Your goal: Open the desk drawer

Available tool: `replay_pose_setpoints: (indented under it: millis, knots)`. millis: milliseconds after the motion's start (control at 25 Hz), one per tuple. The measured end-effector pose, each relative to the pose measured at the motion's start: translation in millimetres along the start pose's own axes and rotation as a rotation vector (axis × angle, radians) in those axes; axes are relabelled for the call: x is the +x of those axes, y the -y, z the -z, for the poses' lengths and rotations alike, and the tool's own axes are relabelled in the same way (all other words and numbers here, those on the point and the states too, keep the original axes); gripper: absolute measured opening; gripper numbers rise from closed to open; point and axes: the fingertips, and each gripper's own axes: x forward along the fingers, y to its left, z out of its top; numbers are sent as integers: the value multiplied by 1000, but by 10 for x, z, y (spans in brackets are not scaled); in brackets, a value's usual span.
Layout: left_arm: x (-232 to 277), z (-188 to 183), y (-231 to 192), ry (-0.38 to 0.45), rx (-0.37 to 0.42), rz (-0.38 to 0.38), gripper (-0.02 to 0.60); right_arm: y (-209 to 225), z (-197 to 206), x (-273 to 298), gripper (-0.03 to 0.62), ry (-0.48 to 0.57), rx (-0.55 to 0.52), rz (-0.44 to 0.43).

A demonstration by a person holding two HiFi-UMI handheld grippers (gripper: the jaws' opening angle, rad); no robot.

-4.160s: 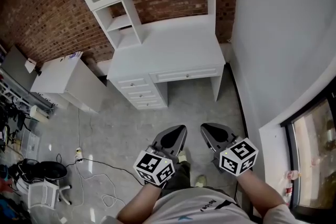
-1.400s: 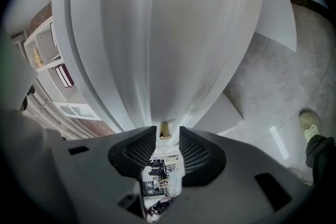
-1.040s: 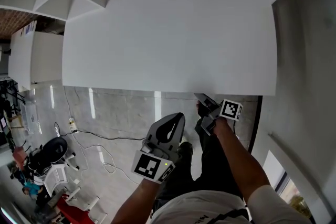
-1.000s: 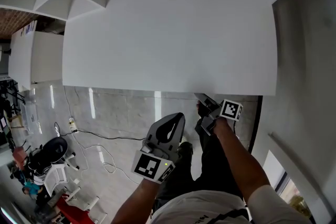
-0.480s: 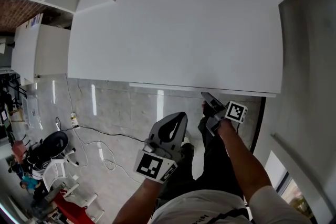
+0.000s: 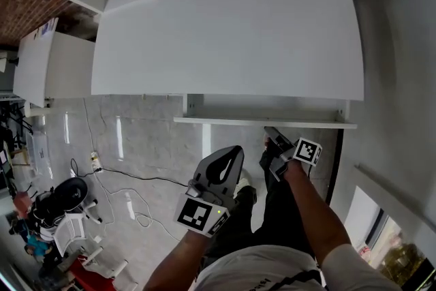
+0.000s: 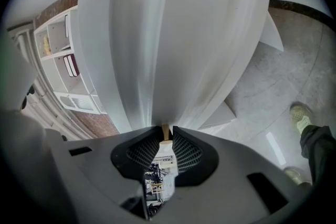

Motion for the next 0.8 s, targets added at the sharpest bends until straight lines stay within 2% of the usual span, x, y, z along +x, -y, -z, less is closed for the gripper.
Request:
replay_pose_setpoints:
  millis: [440,800]
  knots:
    - [-529,156,268,-3,39,80,11,74,674,-499,80,28,-17,8]
    - [-891,257,506,1,67,122,11,255,1066,-891,78,55,-4,88]
